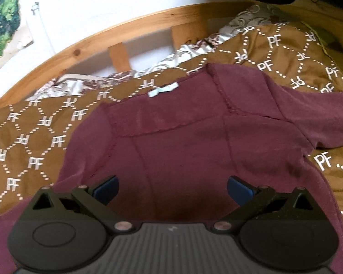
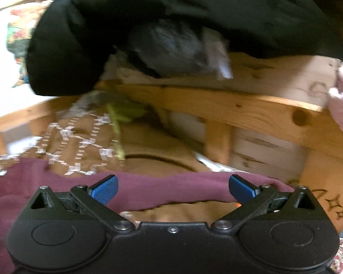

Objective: Fold small clothes
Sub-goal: 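Reach the right gripper to the sweater sleeve cuff and grasp it, then carry the grasped sleeve across the sweater body with the right gripper, then open the right gripper and release the sleeve onto the sweater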

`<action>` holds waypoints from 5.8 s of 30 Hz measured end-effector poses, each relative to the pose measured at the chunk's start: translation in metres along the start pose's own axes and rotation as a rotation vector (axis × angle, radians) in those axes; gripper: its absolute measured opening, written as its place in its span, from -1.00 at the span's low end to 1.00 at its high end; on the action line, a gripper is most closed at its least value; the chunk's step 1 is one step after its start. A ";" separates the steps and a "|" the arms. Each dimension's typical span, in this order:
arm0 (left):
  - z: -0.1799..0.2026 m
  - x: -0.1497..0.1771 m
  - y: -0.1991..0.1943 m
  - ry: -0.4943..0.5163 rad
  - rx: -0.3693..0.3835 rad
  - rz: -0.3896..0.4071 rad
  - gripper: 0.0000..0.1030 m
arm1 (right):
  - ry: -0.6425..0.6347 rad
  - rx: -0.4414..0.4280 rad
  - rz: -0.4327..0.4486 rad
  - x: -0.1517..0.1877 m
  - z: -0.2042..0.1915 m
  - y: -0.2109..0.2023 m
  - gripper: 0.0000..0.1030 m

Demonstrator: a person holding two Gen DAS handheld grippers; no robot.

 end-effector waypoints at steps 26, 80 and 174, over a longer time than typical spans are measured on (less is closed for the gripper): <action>-0.005 0.036 -0.018 -0.028 0.005 -0.020 0.99 | 0.637 0.068 -0.017 0.007 0.108 0.020 0.24; -0.176 0.096 -0.042 -0.442 -0.032 0.060 0.99 | -0.775 -1.154 -0.181 0.184 -0.267 -0.228 -0.92; -0.075 0.170 -0.039 -0.273 0.108 -0.148 0.99 | -0.199 -0.561 -0.431 0.094 -0.129 0.012 -0.75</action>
Point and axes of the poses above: each gripper's, at about its wrist camera, not at the fingertips, and y roughly the way its jaws point, z to its right, x to its underside, the point moved 10 cm from there along y, roughly the way its jaws point, and after that the axes turned 3 degrees about y, right-handed, at the moved point
